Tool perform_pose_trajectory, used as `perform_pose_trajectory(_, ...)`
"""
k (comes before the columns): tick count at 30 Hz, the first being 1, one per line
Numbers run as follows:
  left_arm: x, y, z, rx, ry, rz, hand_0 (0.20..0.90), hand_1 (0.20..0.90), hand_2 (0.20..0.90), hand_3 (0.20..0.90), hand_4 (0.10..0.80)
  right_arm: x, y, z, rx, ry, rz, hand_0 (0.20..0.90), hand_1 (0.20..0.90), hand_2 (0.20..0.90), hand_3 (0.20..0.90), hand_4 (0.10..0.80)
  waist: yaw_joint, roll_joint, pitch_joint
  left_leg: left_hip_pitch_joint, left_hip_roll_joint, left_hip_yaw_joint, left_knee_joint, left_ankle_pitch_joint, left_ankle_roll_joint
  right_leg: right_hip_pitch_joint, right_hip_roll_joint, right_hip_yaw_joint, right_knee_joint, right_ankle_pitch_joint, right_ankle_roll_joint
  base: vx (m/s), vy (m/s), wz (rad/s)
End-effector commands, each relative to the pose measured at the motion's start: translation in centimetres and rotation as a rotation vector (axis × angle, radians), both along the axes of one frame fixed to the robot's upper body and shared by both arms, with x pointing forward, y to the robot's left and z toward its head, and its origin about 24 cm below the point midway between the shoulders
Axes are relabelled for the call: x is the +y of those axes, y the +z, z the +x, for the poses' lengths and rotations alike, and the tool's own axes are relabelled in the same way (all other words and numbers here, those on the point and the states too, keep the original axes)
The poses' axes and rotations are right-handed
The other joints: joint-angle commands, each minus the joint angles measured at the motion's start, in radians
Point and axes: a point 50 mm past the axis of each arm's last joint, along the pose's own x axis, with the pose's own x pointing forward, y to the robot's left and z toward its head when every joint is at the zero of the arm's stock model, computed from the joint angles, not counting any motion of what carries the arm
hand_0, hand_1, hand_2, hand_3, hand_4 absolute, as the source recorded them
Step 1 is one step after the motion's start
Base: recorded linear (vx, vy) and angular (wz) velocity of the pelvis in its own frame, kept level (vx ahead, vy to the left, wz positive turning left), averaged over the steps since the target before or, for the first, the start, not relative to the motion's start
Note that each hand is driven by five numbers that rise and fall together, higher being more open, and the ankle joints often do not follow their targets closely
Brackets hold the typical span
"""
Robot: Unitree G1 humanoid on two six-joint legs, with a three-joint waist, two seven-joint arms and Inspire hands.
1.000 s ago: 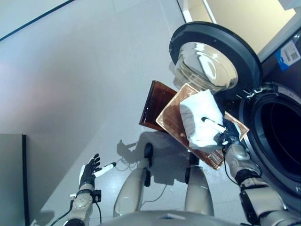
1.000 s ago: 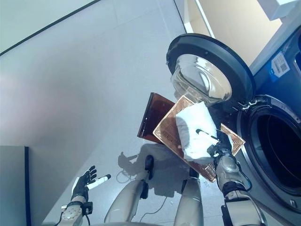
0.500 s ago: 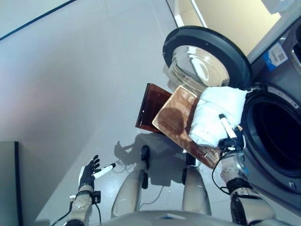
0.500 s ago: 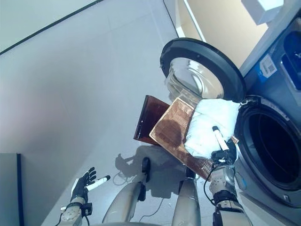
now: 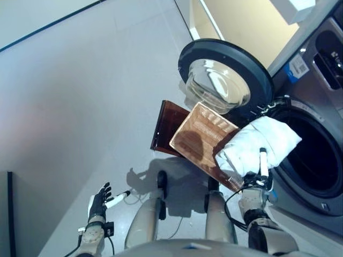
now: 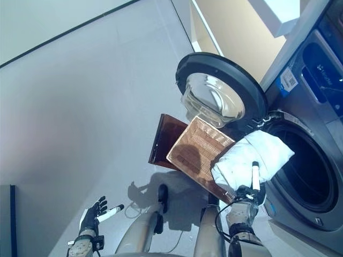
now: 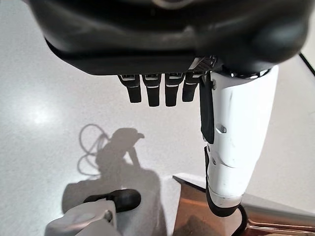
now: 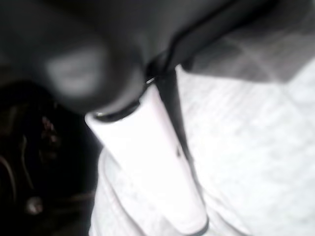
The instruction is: Pick up the clothes and place them into the washing machine
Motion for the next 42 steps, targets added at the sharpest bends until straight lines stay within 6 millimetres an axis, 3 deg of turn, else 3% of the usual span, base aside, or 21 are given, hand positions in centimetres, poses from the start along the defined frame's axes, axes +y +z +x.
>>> perform_pose_trajectory(1,2.2,0.5,-1.1,-0.018,0.079,0.074,0.900,0.900,0.900,0.900,0.800,-3.3,3.0,0.7,-0.135,-0.127,-0.134,0.200,0.200,0.200,0.200,0.300,0.013,0.003,-0.031,-0.037,-0.036,0.008,0.029,-0.042,-0.001,0.082,0.014,-0.011,-0.254,0.131,-0.043,0.000,0.000,0.00)
perform_pose_trajectory(8,2.1,0.5,-0.8,-0.020,0.066,0.079,0.900,0.900,0.900,0.900,0.800,-4.9,4.5,2.1,-0.169,-0.209,-0.109,0.200,0.200,0.200,0.200,0.300,0.022,0.012,-0.030,-0.039,-0.038,0.007,0.026,-0.041,-0.001,0.079,0.015,-0.008,-0.252,0.131,-0.044,0.000,0.000,0.00)
perform_pose_trajectory(18,0.7,0.0,-0.6,0.004,0.002,0.065,0.900,0.900,0.900,0.900,0.800,-10.4,9.0,2.8,-0.228,-0.541,-0.049,0.200,0.200,0.200,0.200,0.300,0.042,0.072,-0.036,-0.033,-0.048,0.006,0.009,-0.035,0.000,0.067,0.015,0.005,-0.234,0.116,-0.043,0.003,0.001,0.00)
perform_pose_trajectory(25,-0.5,-0.4,-0.9,0.027,-0.041,0.039,0.900,0.900,0.900,0.900,0.800,-13.9,12.6,2.4,-0.282,-0.653,-0.086,0.200,0.200,0.200,0.200,0.300,0.045,0.120,-0.051,-0.023,-0.050,0.011,-0.009,-0.029,-0.001,0.057,0.014,0.011,-0.217,0.104,-0.043,0.027,0.006,-0.03)
perform_pose_trajectory(31,-0.7,-0.5,-1.0,0.038,-0.072,0.039,0.900,0.900,0.900,0.900,0.800,-17.7,18.4,2.1,-0.329,-0.674,-0.232,0.200,0.200,0.200,0.200,0.300,0.052,0.145,-0.053,-0.025,-0.050,0.014,-0.024,-0.020,-0.008,0.034,0.012,0.015,-0.199,0.096,-0.045,0.000,0.000,0.00)
perform_pose_trajectory(37,-1.1,-0.6,-0.9,0.043,-0.089,0.031,0.900,0.900,0.900,0.900,0.800,-19.7,23.3,2.1,-0.377,-0.685,-0.329,0.200,0.200,0.200,0.200,0.300,0.056,0.156,-0.054,-0.025,-0.047,0.016,-0.040,-0.010,-0.014,0.016,0.015,0.017,-0.178,0.084,-0.049,0.014,-0.018,0.02)
perform_pose_trajectory(42,-0.6,-0.5,-0.9,0.046,-0.095,0.045,0.900,0.900,0.900,0.900,0.800,-20.9,30.0,1.7,-0.460,-0.705,-0.477,0.200,0.200,0.200,0.200,0.300,0.055,0.148,-0.057,-0.023,-0.040,0.015,-0.050,-0.001,-0.022,0.000,0.023,0.018,-0.155,0.073,-0.054,0.013,-0.033,0.02)
